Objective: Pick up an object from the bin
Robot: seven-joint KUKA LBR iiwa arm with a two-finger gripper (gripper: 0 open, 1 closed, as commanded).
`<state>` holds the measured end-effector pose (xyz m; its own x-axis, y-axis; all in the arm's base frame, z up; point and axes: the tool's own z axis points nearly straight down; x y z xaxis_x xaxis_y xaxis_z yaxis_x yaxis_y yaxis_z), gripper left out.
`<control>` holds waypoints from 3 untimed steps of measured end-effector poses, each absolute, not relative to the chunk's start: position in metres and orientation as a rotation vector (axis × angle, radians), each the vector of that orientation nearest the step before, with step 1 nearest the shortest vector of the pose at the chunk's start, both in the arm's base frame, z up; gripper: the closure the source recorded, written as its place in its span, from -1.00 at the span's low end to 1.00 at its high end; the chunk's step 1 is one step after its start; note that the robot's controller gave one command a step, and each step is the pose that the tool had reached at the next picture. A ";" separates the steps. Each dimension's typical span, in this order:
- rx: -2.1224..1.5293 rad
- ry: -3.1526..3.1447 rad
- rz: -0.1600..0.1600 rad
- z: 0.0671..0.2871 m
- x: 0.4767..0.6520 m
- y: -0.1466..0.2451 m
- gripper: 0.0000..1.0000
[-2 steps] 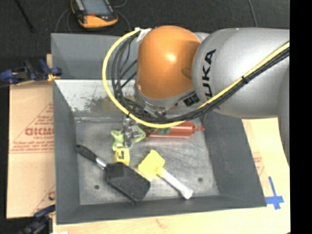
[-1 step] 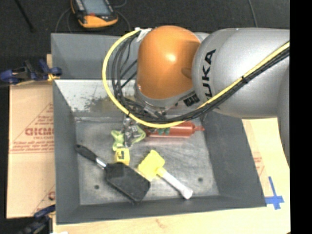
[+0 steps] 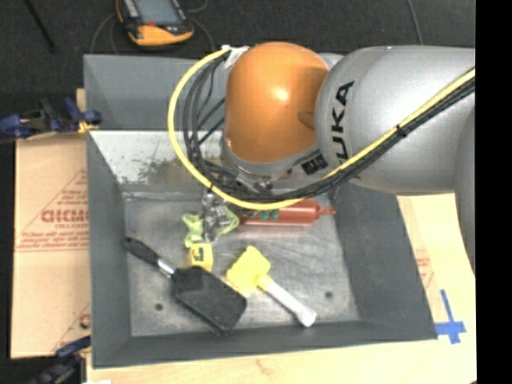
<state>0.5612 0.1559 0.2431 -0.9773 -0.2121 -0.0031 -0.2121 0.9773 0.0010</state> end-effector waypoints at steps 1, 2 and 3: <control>-0.333 3.121 0.002 0.243 0.561 0.156 1.00; -0.332 3.121 0.002 0.243 0.561 0.156 1.00; -0.331 3.121 0.002 0.243 0.561 0.156 1.00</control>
Offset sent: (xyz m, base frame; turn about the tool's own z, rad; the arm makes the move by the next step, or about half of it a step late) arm 0.0000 0.0000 0.0000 0.0000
